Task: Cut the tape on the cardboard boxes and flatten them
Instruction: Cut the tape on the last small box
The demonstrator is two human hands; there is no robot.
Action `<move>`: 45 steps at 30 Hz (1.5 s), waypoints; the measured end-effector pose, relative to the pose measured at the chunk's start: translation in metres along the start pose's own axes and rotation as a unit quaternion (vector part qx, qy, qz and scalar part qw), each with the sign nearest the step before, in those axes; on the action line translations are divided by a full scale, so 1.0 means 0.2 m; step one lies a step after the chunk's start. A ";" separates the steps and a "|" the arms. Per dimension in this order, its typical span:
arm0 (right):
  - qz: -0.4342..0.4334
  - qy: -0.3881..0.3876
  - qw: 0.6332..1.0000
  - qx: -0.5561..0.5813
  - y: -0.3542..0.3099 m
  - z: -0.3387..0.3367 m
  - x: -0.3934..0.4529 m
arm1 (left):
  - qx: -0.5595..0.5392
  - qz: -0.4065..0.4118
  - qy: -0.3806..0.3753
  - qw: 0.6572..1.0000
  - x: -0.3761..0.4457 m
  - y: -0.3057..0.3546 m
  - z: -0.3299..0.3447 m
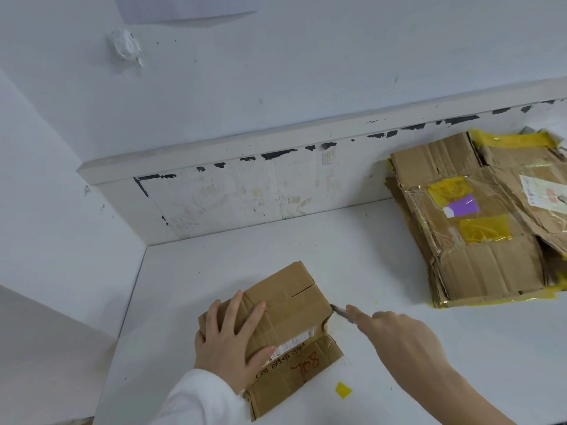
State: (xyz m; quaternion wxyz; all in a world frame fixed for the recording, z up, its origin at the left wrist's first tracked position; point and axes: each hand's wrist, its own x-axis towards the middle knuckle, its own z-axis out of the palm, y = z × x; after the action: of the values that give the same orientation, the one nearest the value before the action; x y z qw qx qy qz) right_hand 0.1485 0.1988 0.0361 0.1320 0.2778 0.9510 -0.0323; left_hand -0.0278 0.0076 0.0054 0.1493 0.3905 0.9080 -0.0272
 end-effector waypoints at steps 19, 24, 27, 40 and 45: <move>0.044 0.002 0.790 0.612 -0.23 0.15 0.04 | -0.074 0.043 0.052 0.995 -0.09 0.08 -0.03; 0.034 0.070 0.780 0.620 -0.38 0.15 0.16 | 0.042 0.162 0.085 0.982 -0.12 -0.09 -0.11; -0.001 0.057 0.799 0.598 -0.37 0.09 0.27 | 0.103 0.223 0.090 0.965 -0.10 -0.18 -0.20; 0.056 0.089 0.866 0.488 -0.23 0.00 0.50 | -0.003 0.069 0.029 0.997 0.11 -0.17 -0.01; 0.042 0.059 0.954 0.291 -0.15 0.00 0.40 | 0.038 0.003 0.117 0.992 0.09 0.07 0.00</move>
State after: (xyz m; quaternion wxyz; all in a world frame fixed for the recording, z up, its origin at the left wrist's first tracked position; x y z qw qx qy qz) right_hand 0.0681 0.2141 0.0142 -0.0103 0.3451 0.8939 -0.2860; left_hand -0.0288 0.0305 0.0015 0.0275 0.3995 0.9162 -0.0151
